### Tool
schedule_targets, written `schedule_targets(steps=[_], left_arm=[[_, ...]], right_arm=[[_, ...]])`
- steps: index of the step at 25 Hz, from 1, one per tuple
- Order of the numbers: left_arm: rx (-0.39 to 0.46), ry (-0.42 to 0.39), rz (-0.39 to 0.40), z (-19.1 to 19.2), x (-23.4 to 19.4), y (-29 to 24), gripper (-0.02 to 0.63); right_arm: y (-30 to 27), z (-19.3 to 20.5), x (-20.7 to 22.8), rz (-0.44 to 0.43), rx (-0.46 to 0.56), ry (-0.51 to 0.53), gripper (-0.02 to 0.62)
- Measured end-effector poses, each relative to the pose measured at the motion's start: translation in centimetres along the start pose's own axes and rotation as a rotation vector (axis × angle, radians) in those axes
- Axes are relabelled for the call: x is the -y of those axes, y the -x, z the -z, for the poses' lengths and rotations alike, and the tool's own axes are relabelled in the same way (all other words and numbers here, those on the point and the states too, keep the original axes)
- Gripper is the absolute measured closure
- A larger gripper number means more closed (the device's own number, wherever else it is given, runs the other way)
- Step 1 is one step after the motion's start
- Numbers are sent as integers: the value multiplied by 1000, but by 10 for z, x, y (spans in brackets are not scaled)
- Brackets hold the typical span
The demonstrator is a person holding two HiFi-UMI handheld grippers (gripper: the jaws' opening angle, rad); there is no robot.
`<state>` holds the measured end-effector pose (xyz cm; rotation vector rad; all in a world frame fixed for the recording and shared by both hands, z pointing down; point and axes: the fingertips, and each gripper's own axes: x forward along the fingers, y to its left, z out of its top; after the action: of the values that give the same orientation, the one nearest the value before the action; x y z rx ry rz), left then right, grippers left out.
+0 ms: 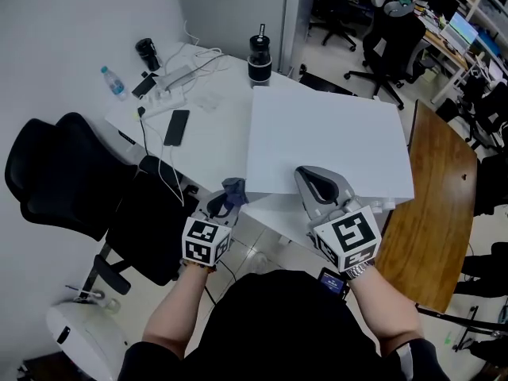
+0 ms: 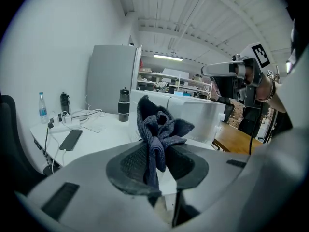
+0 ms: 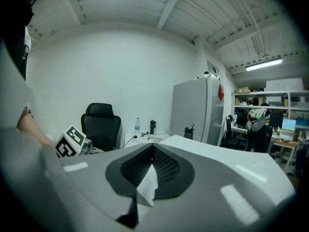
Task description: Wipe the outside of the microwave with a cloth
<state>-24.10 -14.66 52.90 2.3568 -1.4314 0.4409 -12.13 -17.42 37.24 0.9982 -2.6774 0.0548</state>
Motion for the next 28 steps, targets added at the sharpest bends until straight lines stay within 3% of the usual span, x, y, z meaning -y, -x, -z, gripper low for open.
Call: schedule_targets(steps=[17,28], left_arm=[[-57,-30,115,-16,-45,-72,502],[-80,-31,141,-28,-76,-120,502]], right_arm=[[-36,-8,34,57,-6,-26,594],[-48,-4,45,86,-25,-42,594]])
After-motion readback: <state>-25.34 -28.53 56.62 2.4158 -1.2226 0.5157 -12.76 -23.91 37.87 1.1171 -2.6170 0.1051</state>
